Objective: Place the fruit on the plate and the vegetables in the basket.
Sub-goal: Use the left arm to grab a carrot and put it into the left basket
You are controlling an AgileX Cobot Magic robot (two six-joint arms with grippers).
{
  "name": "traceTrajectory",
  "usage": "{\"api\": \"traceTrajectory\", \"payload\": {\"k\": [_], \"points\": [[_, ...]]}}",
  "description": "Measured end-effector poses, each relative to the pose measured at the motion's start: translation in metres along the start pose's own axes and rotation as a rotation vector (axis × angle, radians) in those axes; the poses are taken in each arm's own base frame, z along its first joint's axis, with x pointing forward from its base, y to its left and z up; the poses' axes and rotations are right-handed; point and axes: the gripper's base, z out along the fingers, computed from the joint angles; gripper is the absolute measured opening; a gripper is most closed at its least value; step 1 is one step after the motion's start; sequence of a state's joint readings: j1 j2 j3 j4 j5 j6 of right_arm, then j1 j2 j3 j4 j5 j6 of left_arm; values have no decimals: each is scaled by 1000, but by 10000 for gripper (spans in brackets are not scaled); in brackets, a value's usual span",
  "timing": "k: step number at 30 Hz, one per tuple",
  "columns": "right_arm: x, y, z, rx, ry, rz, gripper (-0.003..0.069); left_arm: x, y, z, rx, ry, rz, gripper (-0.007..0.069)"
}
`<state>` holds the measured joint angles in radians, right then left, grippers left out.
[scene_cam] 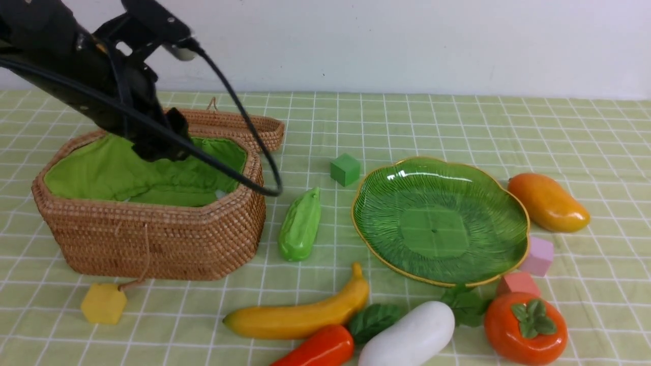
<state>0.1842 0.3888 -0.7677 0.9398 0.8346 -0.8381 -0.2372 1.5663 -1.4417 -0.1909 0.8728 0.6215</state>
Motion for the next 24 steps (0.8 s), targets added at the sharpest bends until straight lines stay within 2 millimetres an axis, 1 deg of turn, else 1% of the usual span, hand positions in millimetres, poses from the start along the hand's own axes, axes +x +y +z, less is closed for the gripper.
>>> {"api": "traceTrajectory", "payload": {"k": [2,4,5,6,7,9,11,12,13,16,18,21,24], "points": [[6,-1,0,10,61,29,3,-9,-34,-3,113,28,31,253],[13,-1,-1,16,139,67,3,-12,-72,-2,232,108,95,88],[13,-1,-1,21,143,70,3,-11,-73,-2,236,119,94,88],[18,-2,-2,26,200,87,5,-9,-100,1,301,190,149,4],[22,-2,-3,30,240,103,6,-5,-118,4,333,236,196,-13],[28,-2,-5,37,314,124,9,5,-153,11,367,325,290,-13],[33,-2,-6,45,375,133,11,16,-183,20,365,380,390,-13],[35,-2,-7,50,390,133,11,21,-190,23,354,393,421,-13],[37,-2,-8,54,412,131,12,29,-201,29,338,413,476,-13],[39,-2,-9,57,437,133,14,41,-213,41,297,427,563,-13],[39,-2,-9,56,439,134,14,42,-212,44,285,428,560,-11],[40,-2,-9,55,456,132,15,42,-205,54,273,431,432,59],[44,-3,-12,77,506,144,15,43,-199,64,286,445,294,185]]}}
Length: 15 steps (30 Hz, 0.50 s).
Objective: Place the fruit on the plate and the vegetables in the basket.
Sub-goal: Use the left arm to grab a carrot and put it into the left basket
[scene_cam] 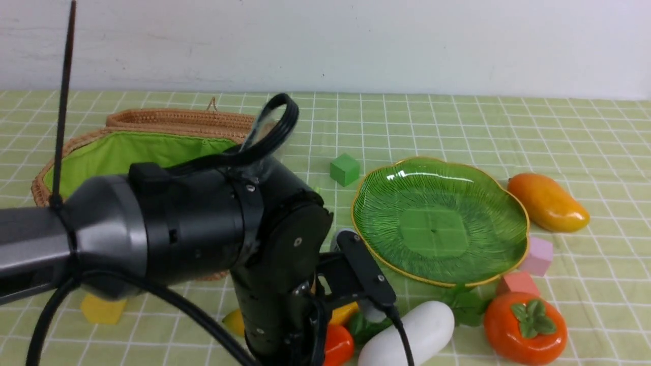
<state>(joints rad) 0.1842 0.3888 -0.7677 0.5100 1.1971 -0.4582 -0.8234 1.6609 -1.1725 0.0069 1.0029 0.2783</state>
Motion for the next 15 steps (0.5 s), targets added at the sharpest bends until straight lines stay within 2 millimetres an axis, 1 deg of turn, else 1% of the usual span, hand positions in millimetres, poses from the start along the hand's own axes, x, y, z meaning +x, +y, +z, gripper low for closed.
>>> {"api": "traceTrajectory", "payload": {"k": [1,2,4,7,9,11,15], "points": [[2,-2,0,19,21,13,15,0,3,4,10,3,-33,253],[3,-3,0,29,29,21,16,0,5,7,13,7,-50,300],[4,-5,0,58,45,41,18,-1,10,15,17,25,-70,419],[4,-6,0,64,46,54,20,-2,13,24,18,33,-80,531],[4,-6,0,66,42,60,22,-5,13,30,18,26,-82,569],[4,-6,0,66,40,60,22,-8,14,34,15,14,-83,575],[4,-6,0,67,39,61,25,-11,17,51,7,27,-74,528]]}}
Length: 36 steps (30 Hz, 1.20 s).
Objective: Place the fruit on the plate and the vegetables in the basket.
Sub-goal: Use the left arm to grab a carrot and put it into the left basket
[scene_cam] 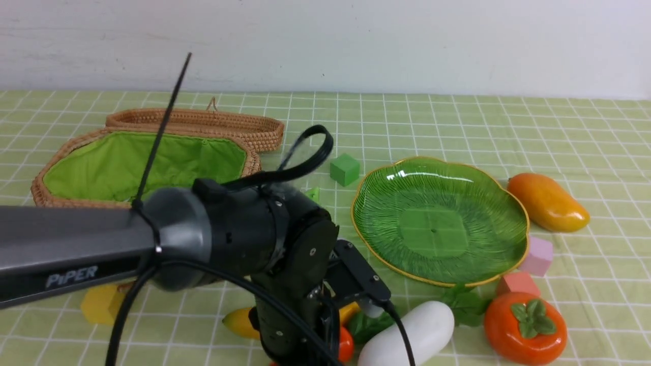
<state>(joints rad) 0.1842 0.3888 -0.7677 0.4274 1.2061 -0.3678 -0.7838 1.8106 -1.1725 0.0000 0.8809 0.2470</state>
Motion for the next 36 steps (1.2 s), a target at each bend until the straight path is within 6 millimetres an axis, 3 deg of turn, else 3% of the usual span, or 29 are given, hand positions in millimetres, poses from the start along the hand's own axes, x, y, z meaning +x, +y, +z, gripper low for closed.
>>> {"api": "traceTrajectory", "payload": {"k": [3,8,15,18,23,25,29,32,36], "points": [[0,0,0,0,0,0,25,0,0,8,6,23,0,479],[-1,0,0,2,-6,-11,32,0,0,21,14,58,-25,272],[-1,0,0,5,-14,-12,34,2,1,21,5,78,-18,278],[-1,0,0,5,-14,-11,35,4,1,11,-1,85,-13,278],[-1,0,0,3,-15,-11,35,5,2,-25,-34,29,-11,278],[-2,0,0,-1,-17,-9,35,9,3,-55,-69,-27,-9,278],[-2,0,0,-1,-17,-9,35,17,7,-95,-147,-68,11,278],[-3,0,0,4,-29,-9,35,24,20,-123,-247,-107,10,278],[-10,-3,-1,28,-109,-11,35,33,62,-162,-406,-155,6,278]]}}
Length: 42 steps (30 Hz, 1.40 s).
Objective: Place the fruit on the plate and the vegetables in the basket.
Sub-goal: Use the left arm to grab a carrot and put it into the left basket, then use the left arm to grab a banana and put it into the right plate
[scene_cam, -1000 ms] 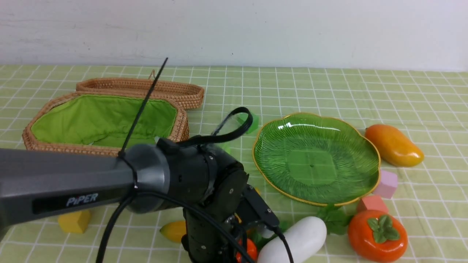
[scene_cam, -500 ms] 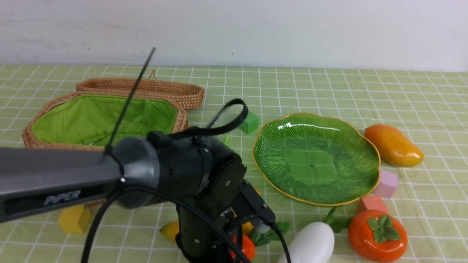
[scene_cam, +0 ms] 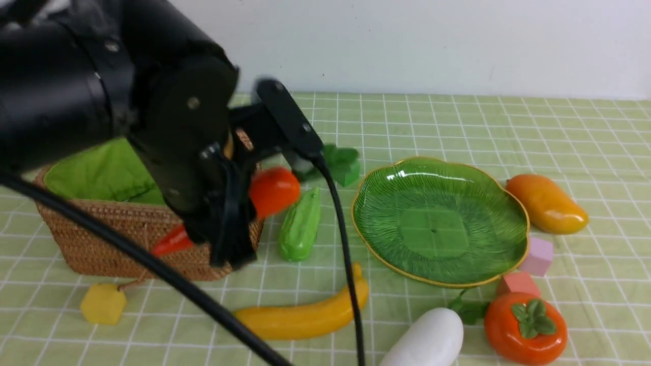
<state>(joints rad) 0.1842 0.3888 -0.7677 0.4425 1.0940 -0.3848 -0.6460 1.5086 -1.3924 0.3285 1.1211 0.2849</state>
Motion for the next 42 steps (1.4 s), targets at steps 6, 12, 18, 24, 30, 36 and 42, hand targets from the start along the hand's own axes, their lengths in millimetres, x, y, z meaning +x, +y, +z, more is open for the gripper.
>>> {"api": "traceTrajectory", "payload": {"k": [6,12,18,24,30,36,42], "points": [[-27,-1,-4,11,-302,-34,41,22,72,0,-142,-71,30,278],[-42,3,-10,-13,-477,-88,42,50,115,18,-219,-45,123,278],[-46,7,-13,-48,-541,-129,49,61,138,57,-233,-11,143,278],[-47,8,-13,-51,-548,-132,50,57,141,75,-240,-27,152,278],[-47,8,-13,-50,-548,-136,53,57,141,74,-240,-27,152,440],[-47,8,-13,-50,-548,-136,53,58,139,58,-245,-56,89,651],[-43,11,-11,-93,-500,-150,56,38,109,25,-101,-214,-141,582]]}}
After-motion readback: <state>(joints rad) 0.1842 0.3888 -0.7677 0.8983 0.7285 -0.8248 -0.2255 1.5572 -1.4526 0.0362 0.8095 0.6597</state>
